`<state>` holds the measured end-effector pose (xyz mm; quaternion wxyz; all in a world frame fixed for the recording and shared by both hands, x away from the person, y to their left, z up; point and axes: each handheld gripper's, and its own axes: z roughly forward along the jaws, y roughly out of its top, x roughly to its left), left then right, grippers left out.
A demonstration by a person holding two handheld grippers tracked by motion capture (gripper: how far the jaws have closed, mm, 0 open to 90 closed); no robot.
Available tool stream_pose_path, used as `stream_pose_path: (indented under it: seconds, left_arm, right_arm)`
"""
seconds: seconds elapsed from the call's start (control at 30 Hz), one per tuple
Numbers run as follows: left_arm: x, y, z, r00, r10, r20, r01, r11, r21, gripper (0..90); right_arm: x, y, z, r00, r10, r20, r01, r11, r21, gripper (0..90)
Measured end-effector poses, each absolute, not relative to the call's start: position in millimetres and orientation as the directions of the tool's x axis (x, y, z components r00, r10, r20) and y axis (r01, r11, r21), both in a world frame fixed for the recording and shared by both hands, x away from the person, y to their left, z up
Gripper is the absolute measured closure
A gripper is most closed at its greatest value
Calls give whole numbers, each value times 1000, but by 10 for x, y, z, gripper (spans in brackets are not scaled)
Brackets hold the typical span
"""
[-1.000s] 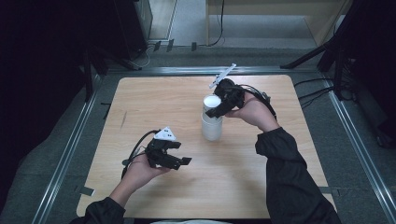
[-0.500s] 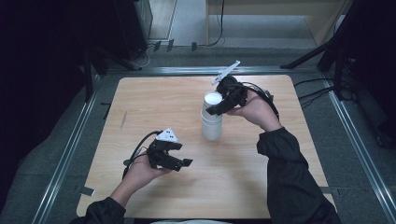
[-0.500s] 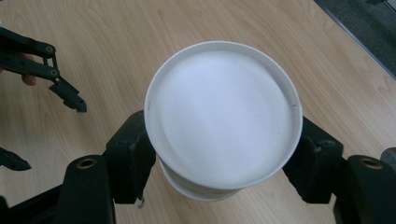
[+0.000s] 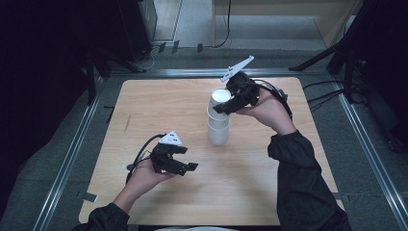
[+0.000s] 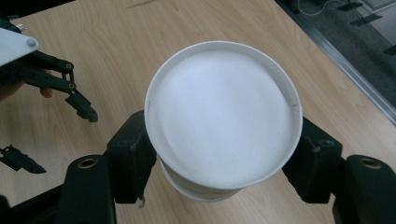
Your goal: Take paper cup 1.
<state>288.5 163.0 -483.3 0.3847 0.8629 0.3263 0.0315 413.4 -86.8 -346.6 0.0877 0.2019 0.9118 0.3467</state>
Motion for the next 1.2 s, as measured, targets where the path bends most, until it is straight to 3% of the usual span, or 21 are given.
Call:
stream_pose_path:
  seconds: [0.5,0.87,1.2]
  left_arm:
    - [2924,1608,-4761,802,571,-177,503,-484,716,226]
    - [3028,1600,-4683,819,545,-179,482,-483,731,228]
    - [3145,1603,-4652,833,512,-207,479,-484,732,224]
  right_arm:
    - [3841,-1062,-3147,-904,425,-48,261,637,725,328]
    - [3625,-1269,-3146,-912,410,-5,275,622,733,329]
    - [3453,-1425,-3349,-915,400,58,319,625,712,331]
